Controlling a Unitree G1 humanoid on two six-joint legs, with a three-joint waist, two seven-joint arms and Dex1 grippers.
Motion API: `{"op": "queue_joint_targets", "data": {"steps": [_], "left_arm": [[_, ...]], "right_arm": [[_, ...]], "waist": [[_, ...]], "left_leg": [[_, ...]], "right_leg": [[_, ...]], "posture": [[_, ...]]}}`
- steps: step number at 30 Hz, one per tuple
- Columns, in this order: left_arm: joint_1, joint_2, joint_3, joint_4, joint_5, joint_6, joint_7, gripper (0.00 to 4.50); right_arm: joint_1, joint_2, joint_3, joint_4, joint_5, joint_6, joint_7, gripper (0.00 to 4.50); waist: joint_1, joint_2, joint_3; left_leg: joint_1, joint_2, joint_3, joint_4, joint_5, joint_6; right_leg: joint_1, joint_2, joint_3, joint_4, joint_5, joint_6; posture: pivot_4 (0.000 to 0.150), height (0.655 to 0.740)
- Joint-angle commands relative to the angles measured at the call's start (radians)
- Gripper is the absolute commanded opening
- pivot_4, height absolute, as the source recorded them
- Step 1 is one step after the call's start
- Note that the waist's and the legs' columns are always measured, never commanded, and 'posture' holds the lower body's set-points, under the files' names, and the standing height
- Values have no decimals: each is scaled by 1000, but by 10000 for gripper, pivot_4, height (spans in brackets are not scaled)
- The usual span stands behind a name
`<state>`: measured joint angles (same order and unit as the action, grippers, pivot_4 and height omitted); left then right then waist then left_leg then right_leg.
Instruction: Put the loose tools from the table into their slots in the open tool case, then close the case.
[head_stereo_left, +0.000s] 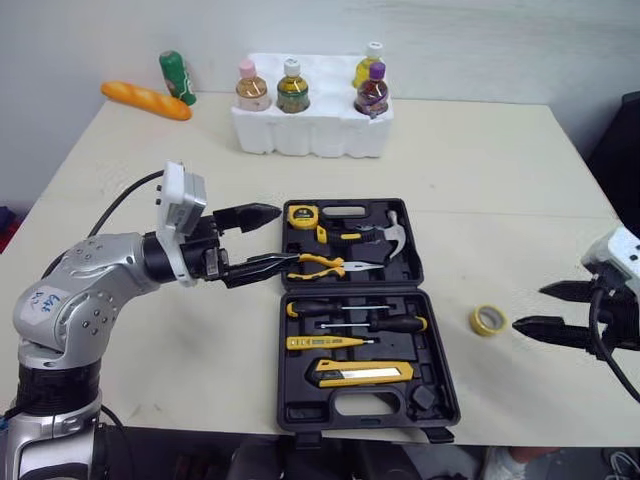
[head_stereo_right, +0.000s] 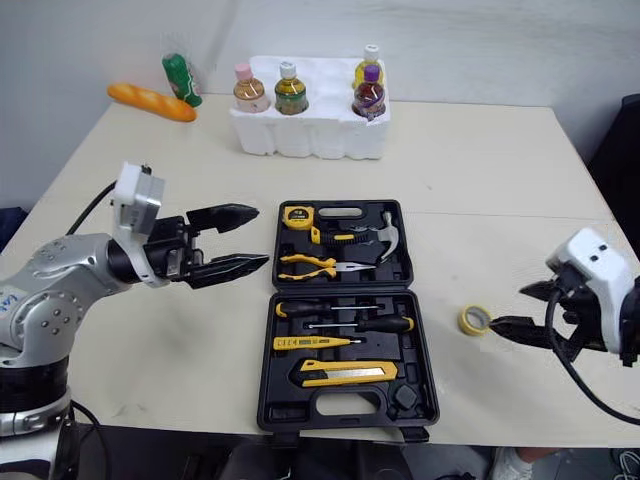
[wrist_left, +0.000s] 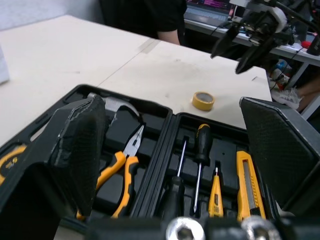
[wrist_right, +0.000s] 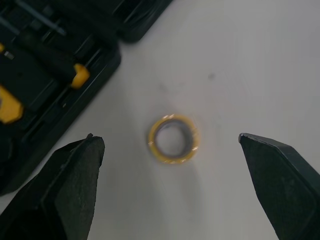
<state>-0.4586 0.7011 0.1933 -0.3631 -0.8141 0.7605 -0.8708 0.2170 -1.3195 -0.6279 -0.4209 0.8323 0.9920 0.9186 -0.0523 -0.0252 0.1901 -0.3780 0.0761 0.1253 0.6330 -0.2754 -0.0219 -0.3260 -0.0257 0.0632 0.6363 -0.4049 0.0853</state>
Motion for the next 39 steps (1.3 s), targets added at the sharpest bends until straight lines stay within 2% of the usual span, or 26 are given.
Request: {"op": "queue_joint_targets", "data": {"steps": [1, 5, 8, 14, 21, 26, 39], "left_arm": [[28, -18, -142, -59, 75, -88, -75, 44805], [33, -34, -176, -86, 28, -65, -110, 44805], [36, -3, -236, -92, 76, -79, -155, 44805], [23, -33, -262, -122, 67, -86, -153, 44805], [65, -22, -262, -171, 62, -49, -112, 44805], [49, -24, -253, -180, 32, -1, -84, 44805], [72, -31, -256, -214, 42, -14, -38, 44805]], "right_arm": [[-59, -85, 179, -137, -41, -42, 35, 45000], [-108, -99, 269, -111, -122, -57, 15, 45000], [-152, -109, 361, -114, -168, -72, 29, 45000], [-181, -109, 441, -81, -260, -108, 59, 45000], [-232, -68, 521, -37, -338, -171, 68, 45000], [-283, -35, 556, -15, -341, -168, 84, 45000], [-350, -21, 658, 35, -400, -168, 139, 45000]], "waist": [[-1, 0, 0], [2, -1, 1], [2, -1, 1], [2, -1, 1], [-2, -1, 1], [-1, -1, 1], [-1, -1, 1]], "left_leg": [[1, 0, 0, 1, 0, 0], [-7, 0, -2, 1, 0, 0], [-16, 0, -2, 5, 0, 0], [-16, 1, -2, 9, 0, 0], [-14, 1, -2, 15, 0, 1], [-14, 1, -2, 16, 1, 2], [-13, 1, -2, 16, 1, 2]], "right_leg": [[1, 0, 0, -1, 0, 0], [-4, 0, -2, -2, 0, 0], [-15, 0, -2, 3, 0, 0], [-15, 0, -2, 6, 0, 0], [-14, 0, -1, 12, 0, 0], [-14, 0, -1, 15, 0, 0], [-14, 0, -1, 16, 0, 0]], "posture": [[1500, 7400], [1500, 7400], [1500, 7400], [1500, 7400], [1500, 7400], [1500, 7400], [1500, 7400]]}}
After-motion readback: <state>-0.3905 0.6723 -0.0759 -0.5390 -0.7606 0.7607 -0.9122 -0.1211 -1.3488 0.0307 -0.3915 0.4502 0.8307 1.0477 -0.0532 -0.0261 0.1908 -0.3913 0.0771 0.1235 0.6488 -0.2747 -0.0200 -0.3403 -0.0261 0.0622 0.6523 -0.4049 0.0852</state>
